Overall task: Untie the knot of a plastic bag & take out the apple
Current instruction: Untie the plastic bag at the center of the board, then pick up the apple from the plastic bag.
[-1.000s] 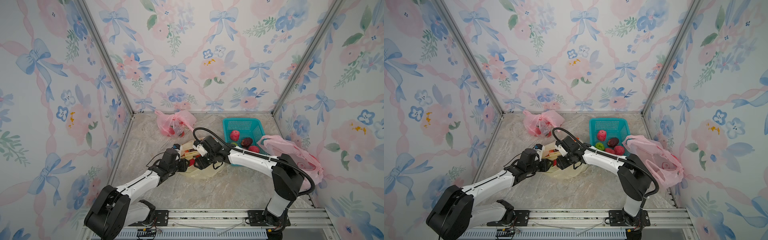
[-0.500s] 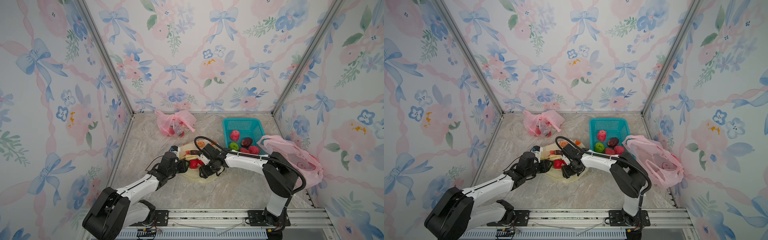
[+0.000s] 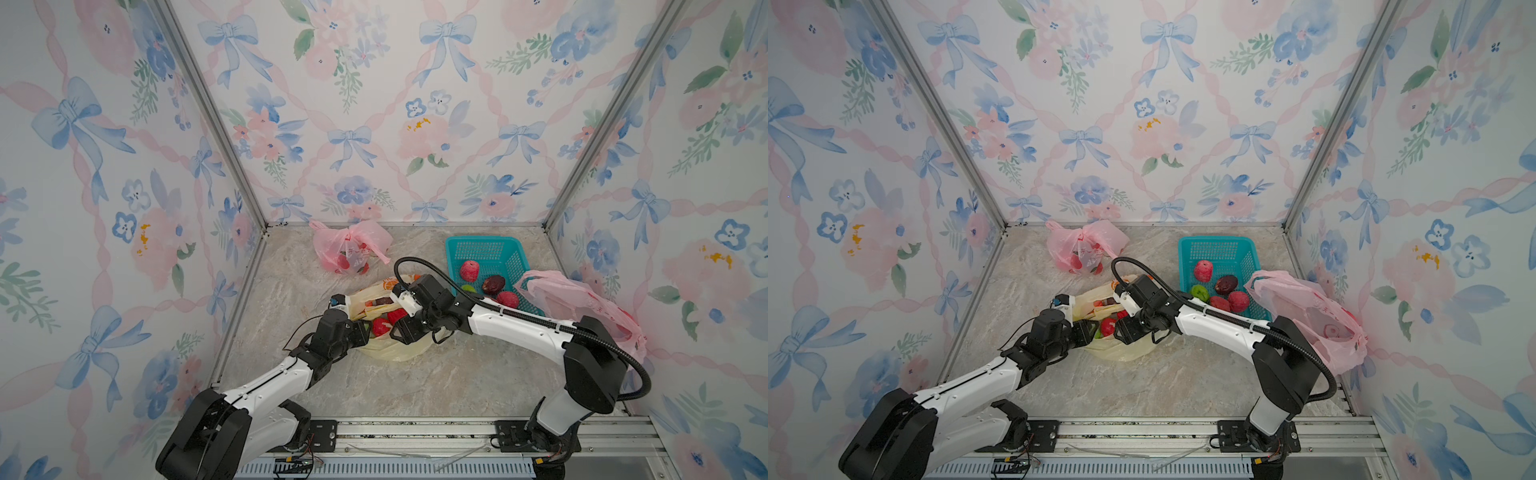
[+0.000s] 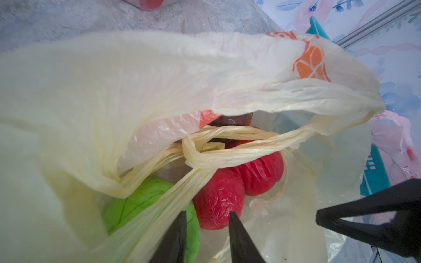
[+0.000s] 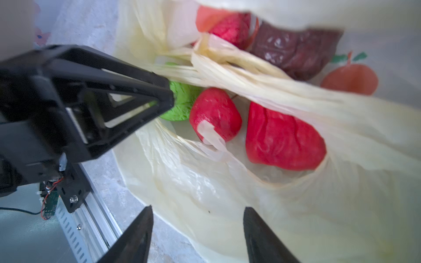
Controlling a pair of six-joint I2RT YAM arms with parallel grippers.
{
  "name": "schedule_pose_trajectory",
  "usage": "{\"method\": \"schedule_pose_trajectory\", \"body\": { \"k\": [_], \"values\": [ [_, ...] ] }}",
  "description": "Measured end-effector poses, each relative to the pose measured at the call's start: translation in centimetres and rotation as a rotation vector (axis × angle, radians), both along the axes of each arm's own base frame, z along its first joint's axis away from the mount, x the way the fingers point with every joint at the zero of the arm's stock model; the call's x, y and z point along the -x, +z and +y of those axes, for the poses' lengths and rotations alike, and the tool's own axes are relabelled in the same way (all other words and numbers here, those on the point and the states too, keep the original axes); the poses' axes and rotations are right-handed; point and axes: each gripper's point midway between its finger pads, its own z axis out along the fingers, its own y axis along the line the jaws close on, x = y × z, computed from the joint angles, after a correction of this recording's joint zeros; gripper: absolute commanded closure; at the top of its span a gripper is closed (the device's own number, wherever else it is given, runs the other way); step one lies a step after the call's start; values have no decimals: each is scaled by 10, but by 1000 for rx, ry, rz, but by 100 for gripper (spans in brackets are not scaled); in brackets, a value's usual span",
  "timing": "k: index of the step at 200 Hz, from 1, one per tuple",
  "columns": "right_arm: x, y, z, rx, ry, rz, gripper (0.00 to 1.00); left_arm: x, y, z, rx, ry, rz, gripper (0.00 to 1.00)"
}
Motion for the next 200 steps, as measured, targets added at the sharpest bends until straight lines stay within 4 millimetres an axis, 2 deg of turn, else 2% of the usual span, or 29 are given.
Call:
{"method": "schedule_pose_trajectory", "body": {
  "k": [26, 57, 84, 101, 154, 182, 200],
  "values": [
    [-13, 9, 20, -24, 17, -39, 39, 0, 0, 0, 1, 0, -1, 65],
    [-25, -17, 32, 24, 20, -40, 39, -2, -1, -1, 1, -1, -2, 65],
    [-31, -43, 34, 82, 24, -34, 40, -2, -1, -1, 3, -1, -4, 65],
    [-34, -52, 36, 102, 29, -37, 40, -2, -1, -1, 2, -1, -4, 65],
    [-44, -57, 44, 119, 46, -67, 36, -3, 0, 0, 2, 4, -4, 65],
    [-45, -72, 45, 148, 52, -46, 29, -4, 0, 1, 2, 7, -4, 65],
    [-44, -79, 44, 165, 59, -36, 30, -4, 0, 1, 3, 9, -3, 65]
  ]
}}
